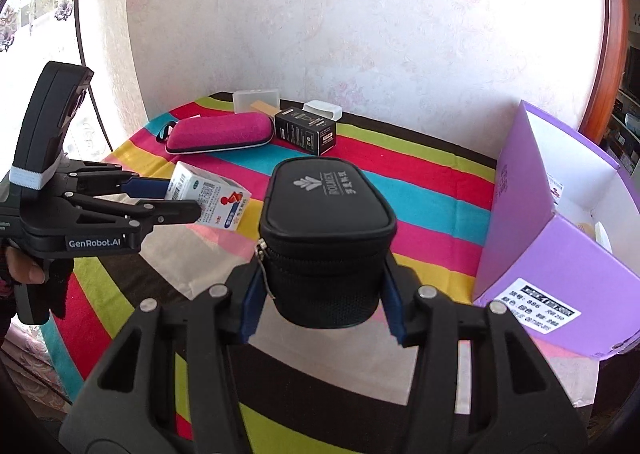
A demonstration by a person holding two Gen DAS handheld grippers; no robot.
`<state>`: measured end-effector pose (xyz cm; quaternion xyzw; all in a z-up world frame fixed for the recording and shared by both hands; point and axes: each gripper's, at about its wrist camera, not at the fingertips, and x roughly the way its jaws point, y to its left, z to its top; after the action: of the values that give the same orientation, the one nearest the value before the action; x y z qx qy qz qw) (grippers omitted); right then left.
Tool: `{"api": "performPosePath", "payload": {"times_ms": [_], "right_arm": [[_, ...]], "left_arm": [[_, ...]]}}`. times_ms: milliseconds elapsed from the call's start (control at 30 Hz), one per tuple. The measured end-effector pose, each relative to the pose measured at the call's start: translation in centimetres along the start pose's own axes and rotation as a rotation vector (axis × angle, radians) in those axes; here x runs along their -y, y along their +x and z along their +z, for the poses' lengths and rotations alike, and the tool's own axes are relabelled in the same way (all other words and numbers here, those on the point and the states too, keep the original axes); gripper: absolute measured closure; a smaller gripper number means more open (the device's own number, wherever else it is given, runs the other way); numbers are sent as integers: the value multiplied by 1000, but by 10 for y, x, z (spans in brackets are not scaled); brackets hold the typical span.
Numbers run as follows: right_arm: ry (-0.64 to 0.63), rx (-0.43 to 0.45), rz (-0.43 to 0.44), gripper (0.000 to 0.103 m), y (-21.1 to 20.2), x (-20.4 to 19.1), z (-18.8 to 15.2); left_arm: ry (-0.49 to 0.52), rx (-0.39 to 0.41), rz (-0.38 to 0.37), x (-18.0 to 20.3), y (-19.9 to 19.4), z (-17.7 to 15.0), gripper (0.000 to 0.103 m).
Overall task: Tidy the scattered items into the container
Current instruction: 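Carry the white medicine box and black pouch over the purple box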
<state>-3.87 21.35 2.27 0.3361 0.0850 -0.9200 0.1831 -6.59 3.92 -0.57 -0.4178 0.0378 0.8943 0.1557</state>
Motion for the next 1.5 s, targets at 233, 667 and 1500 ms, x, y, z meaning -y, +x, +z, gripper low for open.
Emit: {"api": "performPosePath", "payload": {"times_ms": [233,667,1500], "right_arm": [[17,-13,3,50,-2,5,-11],[35,-8,6,50,-6,6,-13],[87,172,-77,50,-80,52,28]], "left_arm": [[-39,-39,39,-4,28,4,59],[32,-36,64,11,40,1,63],[181,177,-68,103,-31,86,63]]}}
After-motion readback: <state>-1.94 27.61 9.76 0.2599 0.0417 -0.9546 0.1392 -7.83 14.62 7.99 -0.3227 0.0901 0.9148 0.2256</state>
